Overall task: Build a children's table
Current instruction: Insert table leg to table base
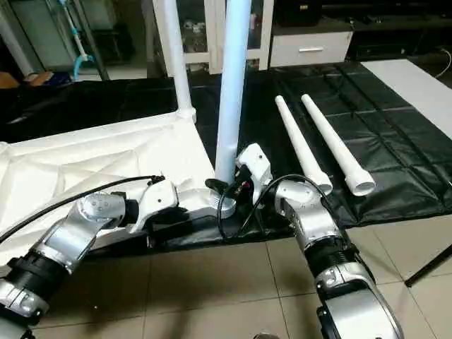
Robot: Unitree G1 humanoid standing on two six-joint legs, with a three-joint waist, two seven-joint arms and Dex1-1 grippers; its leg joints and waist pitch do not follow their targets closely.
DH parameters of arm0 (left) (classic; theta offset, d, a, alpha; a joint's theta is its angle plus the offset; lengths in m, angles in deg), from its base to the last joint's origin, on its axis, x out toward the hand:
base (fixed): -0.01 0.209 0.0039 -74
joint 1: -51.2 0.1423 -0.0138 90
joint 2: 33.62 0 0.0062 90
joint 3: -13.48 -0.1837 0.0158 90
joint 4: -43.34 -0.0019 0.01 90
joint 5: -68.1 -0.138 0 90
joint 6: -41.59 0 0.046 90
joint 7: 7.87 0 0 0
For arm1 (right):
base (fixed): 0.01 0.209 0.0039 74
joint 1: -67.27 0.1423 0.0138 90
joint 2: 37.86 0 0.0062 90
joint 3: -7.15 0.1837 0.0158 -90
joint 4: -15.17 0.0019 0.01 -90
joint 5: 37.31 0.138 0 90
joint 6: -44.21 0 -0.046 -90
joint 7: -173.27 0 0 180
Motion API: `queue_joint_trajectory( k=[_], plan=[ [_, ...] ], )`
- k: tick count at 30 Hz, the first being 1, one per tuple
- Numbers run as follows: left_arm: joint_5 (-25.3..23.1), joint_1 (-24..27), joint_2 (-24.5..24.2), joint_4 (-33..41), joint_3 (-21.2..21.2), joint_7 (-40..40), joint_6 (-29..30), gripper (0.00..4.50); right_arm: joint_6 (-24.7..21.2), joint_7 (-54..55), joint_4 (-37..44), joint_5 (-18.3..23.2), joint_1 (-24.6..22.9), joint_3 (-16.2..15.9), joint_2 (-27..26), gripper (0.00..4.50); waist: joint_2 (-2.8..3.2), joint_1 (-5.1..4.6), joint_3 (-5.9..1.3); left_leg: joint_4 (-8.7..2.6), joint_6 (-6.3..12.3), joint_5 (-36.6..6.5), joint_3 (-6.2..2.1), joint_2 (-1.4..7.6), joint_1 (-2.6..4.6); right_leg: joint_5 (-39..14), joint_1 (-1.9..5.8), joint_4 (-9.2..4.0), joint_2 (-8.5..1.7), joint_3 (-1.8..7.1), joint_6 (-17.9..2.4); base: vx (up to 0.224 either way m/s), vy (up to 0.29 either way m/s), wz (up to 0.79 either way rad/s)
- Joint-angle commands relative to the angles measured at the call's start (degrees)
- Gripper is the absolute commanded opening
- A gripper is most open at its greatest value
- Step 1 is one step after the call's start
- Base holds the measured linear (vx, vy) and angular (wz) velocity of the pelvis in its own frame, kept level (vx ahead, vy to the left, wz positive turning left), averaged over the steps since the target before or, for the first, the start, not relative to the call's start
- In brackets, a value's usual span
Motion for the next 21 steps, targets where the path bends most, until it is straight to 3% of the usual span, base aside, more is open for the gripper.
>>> queue_joint_trajectory(
  k=[1,6,13,19,21],
  plan=[
    [2.08,-2.06,0.35,2.09,-0.04,-3.14,-3.31,0.0,-1.91,7.22,-3.19,-5.49,-1.91,1.39,3.64,1.87,0.23,-0.28,-2.98,-5.67,1.04,-23.63,-1.25,3.1,0.39,-16.51,1.75,-4.49,-3.53,2.67,-8.24,0.0,0.0,0.0],
    [1.85,-2.85,1.21,1.09,-0.32,-3.45,-3.49,0.0,-3.17,7.72,0.04,-5.32,-4.07,1.52,4.0,1.87,0.0,-0.03,-2.98,-5.27,1.76,-21.07,-0.37,3.0,0.82,-18.05,1.11,-4.71,-3.28,3.24,-8.75,0.0,0.0,0.0],
    [1.73,-3.33,1.98,-0.07,-0.38,-3.48,-3.88,0.0,-3.08,9.03,1.3,-5.61,-5.39,1.89,3.79,1.87,-0.12,-0.23,-3.21,-5.26,2.86,-15.94,-0.26,3.27,-0.15,-13.04,1.59,-3.76,-3.07,3.71,-10.41,0.0,0.0,0.0],
    [1.72,-4.61,3.17,-1.65,0.99,-2.01,-2.97,0.0,-3.74,18.24,-0.3,-6.76,-4.37,4.58,1.13,1.87,-0.12,-0.16,-3.52,-4.93,3.62,-11.5,-0.08,3.26,-0.22,-9.02,1.58,-3.38,-3.09,3.78,-11.17,0.0,0.0,0.0],
    [1.74,-4.86,3.6,-1.84,1.24,-1.4,-2.1,0.0,-4.1,21.25,-0.84,-7.08,-4.03,5.26,0.35,1.87,-0.21,-0.35,-3.62,-4.92,4.06,-9.79,-0.22,3.31,-0.64,-6.98,1.93,-2.92,-3.03,3.61,-11.7,0.027,0.003,0.01]
  ],
)
